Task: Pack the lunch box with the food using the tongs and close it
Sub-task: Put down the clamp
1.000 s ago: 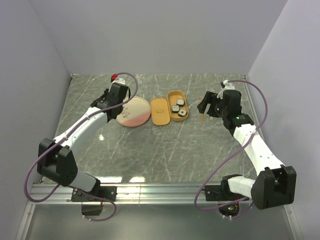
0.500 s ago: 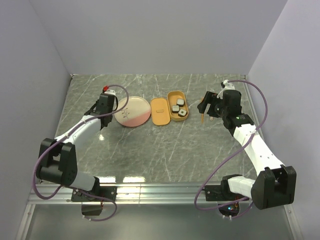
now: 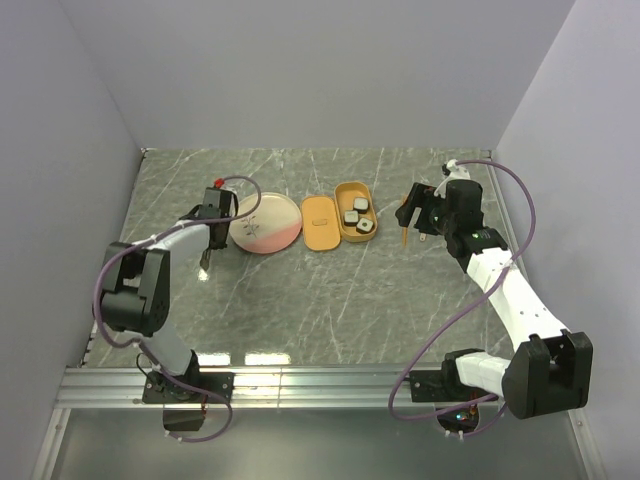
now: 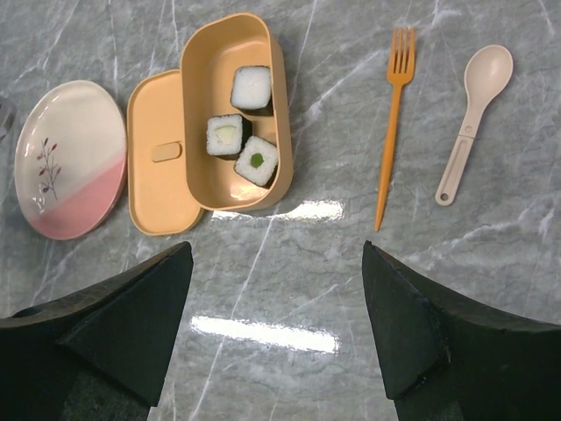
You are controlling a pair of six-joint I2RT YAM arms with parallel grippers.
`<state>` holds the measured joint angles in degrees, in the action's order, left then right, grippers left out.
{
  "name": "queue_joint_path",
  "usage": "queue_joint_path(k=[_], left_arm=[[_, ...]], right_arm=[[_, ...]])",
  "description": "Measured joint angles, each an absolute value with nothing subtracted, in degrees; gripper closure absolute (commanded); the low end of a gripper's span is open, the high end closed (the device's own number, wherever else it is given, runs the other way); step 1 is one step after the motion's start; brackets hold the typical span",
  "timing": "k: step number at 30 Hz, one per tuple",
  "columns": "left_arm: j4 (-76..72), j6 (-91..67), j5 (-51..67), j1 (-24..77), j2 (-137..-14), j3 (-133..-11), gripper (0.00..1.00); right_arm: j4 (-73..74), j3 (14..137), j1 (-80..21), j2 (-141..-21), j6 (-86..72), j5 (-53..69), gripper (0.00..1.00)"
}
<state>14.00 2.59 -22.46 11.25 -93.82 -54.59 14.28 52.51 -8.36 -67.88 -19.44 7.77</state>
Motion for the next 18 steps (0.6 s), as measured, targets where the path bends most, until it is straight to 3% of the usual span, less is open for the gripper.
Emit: queue_joint_path(k=[13, 18], left_arm=[[15.59, 1.69, -24.88, 10.33, -108.31, -67.40, 0.64], [16.91, 0.34, -26.98, 10.31, -112.18, -71.81, 0.52]], right_arm=[[15.20, 53.54, -8.36, -67.88, -19.44, 5.58, 0.15], [15.33, 53.74, -8.34, -67.96, -19.44, 5.13, 0.16]])
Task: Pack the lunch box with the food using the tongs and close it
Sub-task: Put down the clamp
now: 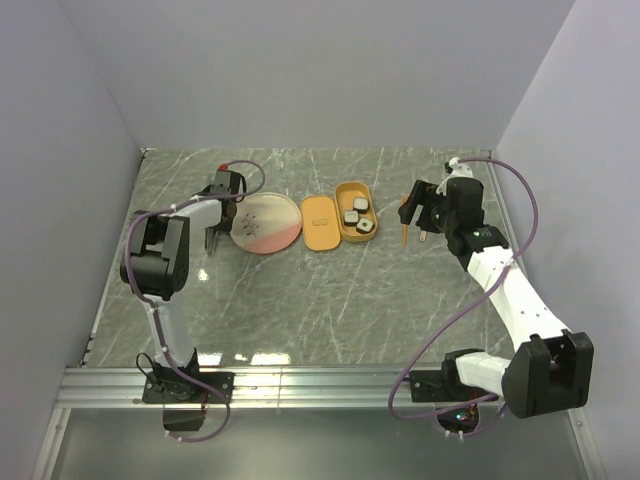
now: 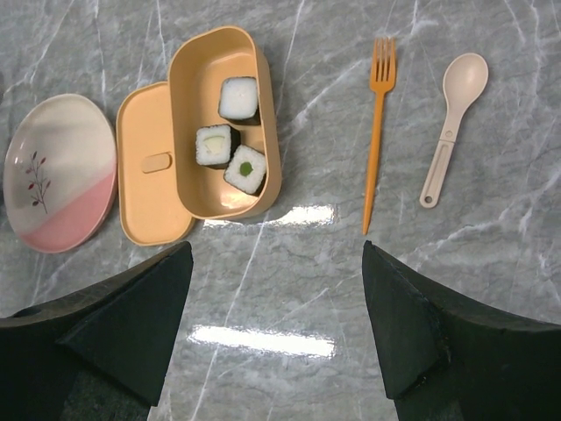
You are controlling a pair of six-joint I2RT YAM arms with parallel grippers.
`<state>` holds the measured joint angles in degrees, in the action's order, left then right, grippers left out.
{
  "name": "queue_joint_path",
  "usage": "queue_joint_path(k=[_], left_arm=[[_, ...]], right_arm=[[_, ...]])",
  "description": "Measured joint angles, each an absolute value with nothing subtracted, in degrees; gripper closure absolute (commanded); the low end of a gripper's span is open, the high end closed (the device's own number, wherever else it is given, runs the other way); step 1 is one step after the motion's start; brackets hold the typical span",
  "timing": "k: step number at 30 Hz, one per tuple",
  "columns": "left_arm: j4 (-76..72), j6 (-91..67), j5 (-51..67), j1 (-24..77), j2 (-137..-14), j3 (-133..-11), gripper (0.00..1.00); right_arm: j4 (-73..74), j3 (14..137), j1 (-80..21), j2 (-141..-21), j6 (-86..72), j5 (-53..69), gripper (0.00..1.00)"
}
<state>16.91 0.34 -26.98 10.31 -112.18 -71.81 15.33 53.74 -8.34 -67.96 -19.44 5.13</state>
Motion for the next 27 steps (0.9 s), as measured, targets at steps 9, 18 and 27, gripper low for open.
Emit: queue_joint_path(k=[9, 18, 27], left_arm=[[17.85, -1.76, -29.65, 10.31, -112.64, -72.99, 0.36], [19.03, -3.81, -31.42, 10.22, -110.76, -72.99, 0.01], [22.28, -7.11, -30.48, 10.22, -101.01, -75.40, 0.00]], right_arm=[[15.57, 54.48, -8.34, -69.14, -19.46, 5.02, 0.15], [15.55, 54.50, -8.34, -69.60, -19.44, 5.39, 0.16], [15.55, 54.50, -8.34, -69.60, -19.05, 5.37, 0.15]])
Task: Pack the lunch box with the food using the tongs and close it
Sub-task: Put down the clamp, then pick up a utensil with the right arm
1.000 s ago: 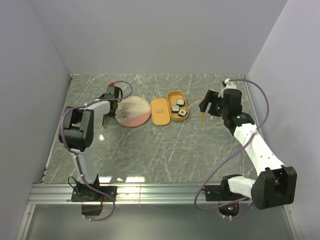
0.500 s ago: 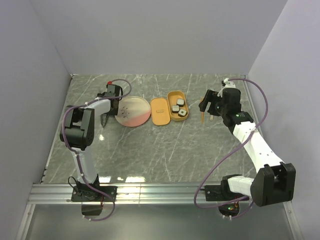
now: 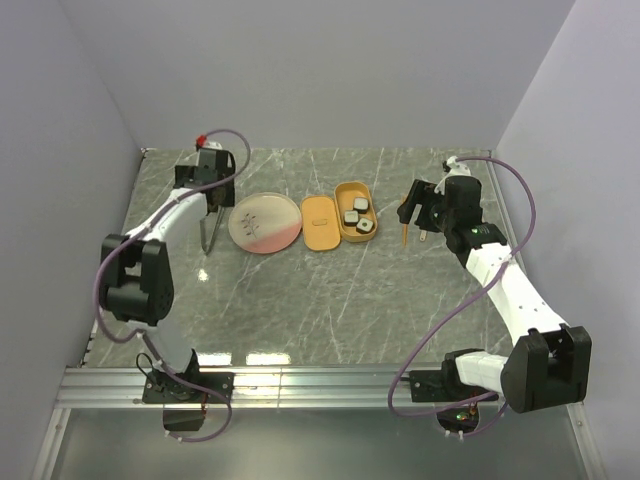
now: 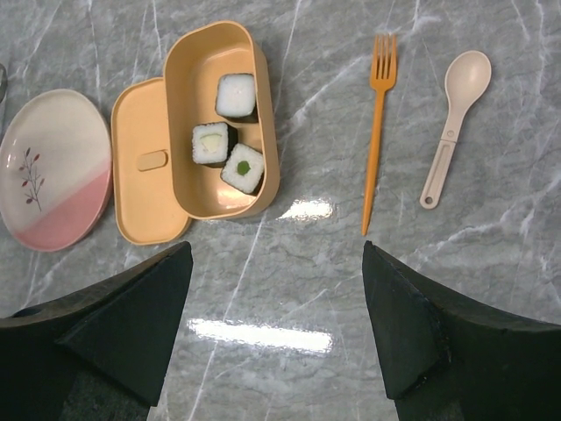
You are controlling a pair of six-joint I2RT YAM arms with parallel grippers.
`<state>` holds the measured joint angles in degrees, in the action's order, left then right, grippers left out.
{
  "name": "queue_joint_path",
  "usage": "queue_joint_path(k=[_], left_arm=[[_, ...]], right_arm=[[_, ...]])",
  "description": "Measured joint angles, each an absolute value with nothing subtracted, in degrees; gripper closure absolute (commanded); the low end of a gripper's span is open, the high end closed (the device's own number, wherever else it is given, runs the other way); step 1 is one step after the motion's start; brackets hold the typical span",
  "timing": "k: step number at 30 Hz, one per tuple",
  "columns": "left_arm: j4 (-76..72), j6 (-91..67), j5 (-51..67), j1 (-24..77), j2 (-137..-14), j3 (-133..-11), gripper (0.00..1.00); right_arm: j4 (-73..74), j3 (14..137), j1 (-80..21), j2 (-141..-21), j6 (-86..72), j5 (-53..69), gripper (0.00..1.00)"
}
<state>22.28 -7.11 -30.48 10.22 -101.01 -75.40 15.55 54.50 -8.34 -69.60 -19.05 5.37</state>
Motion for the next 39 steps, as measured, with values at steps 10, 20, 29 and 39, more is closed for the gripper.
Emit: queue_joint_path(k=[10, 20, 29, 39], left_arm=[[23.49, -13.54, -25.41, 10.22, -88.97, -83.40, 0.01], [24.93, -18.59, -22.17, 10.22, -84.99, -79.46, 0.01], [26.06, -18.76, -22.13, 10.22, -83.66, -78.00, 0.01], [26.46, -18.76, -22.13, 10.22, -81.30, -76.93, 0.01]], right_arm=[[17.72, 58.65, -8.34, -74.11, -16.99, 1.76, 0.30], [21.93, 66.28, -8.21, -91.53, -15.05, -1.85, 0.40], [25.19, 72.58, -7.73, -103.61, -13.61, -1.93, 0.43], [25.28, 78.37, -7.55, -111.18, -12.45, -2.09, 0.51]])
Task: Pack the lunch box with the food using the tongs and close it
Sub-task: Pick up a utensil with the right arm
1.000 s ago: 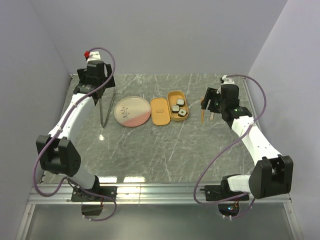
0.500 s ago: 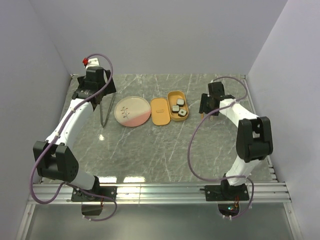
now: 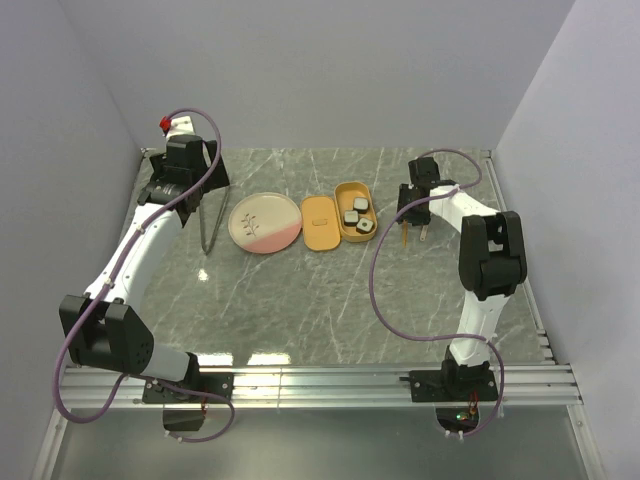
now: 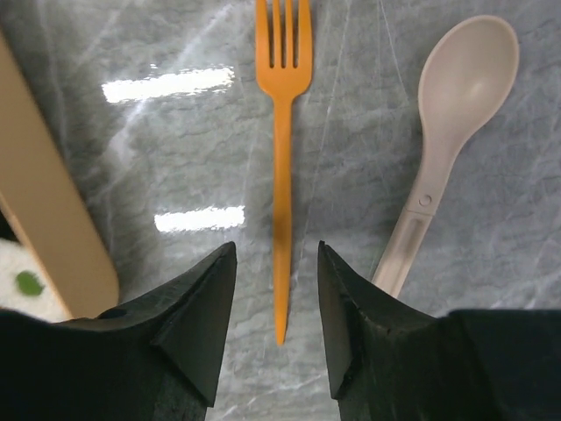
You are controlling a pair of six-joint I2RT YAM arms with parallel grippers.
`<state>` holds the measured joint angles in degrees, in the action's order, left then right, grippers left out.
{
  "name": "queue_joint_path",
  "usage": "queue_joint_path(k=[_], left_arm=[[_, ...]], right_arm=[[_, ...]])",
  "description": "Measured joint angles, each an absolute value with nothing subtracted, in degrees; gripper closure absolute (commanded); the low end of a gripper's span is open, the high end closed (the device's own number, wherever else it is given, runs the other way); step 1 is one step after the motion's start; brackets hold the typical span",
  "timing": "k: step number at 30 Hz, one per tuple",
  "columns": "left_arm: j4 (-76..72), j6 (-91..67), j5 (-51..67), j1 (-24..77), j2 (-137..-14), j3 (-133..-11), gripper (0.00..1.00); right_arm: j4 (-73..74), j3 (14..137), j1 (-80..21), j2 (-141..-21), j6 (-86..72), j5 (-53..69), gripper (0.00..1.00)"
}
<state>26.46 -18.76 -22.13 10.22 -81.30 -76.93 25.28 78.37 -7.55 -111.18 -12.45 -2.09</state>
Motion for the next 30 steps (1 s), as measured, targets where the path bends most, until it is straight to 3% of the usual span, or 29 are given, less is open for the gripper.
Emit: queue_joint_path(k=[14, 16, 18, 30], left_arm=[[29.04, -18.74, -22.46, 10.22, -81.12, -76.79, 0.01], [29.10, -18.74, -22.59, 10.22, -81.06, -76.79, 0.01], [29.34, -18.76, -22.61, 10.22, -80.86, -76.79, 0.01], [29.87, -19.25, -22.83, 10.22, -79.53, -76.79, 0.00]], right_arm=[[26.17, 84.58, -6.98, -118.50, -12.47, -5.26, 0.66], [26.37, 84.64, -6.81, -118.50, -12.49, -5.61, 0.70], [26.57, 84.71, -6.66, -118.50, -12.43, -5.78, 0.81], [26.89, 84.79, -6.00, -118.50, -12.49, -4.84, 0.98]])
